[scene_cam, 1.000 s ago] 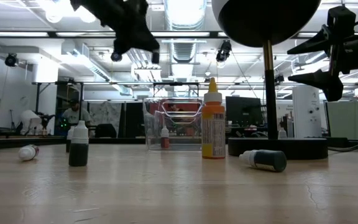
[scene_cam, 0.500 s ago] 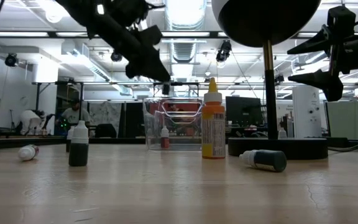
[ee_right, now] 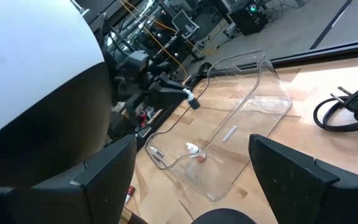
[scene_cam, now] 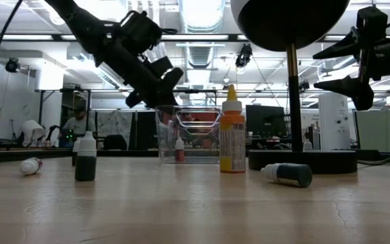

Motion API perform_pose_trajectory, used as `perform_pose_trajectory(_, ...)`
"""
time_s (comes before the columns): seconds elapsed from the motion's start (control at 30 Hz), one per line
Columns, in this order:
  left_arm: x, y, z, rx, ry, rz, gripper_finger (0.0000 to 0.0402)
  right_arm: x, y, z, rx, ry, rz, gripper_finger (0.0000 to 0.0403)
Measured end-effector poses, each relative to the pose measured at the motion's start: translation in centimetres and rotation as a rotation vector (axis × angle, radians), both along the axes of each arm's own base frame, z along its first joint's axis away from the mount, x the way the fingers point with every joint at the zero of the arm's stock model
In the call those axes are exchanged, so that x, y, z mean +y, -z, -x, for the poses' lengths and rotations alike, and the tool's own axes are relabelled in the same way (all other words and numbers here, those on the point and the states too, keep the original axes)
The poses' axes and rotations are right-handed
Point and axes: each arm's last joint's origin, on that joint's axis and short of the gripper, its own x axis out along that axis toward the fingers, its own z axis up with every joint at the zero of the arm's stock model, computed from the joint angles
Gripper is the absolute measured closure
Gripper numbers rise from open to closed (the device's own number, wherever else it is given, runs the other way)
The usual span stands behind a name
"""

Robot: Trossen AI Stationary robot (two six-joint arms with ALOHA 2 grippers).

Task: Pick & Place food coloring
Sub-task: Put the small white food coloring bottle into the transparent bin

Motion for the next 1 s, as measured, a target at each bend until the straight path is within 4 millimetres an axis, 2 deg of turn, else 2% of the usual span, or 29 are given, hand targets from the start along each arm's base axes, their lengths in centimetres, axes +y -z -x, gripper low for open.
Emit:
perform_pose_trajectory(0.5, -0.7, 2.8, -2.3, 0.027, -0.01, 0.086, 0.0378, 0.0, 0.0, 0.0, 0.0, 0.001, 0.0, 0.0101)
perform_pose_trajectory(0.8, -0.8, 3.5, -2.6, 0.003, -0.068, 0.126, 0.0378, 0.0, 0.0, 0.0, 0.0, 0.0, 0.0, 0.0101)
perform_pose_trajectory(1.0, -0.8, 3.1, -2.7, -0.009, -0.078, 0.132, 0.0378, 0.0, 0.0, 0.0, -0.001, 0.001, 0.0, 0.0101)
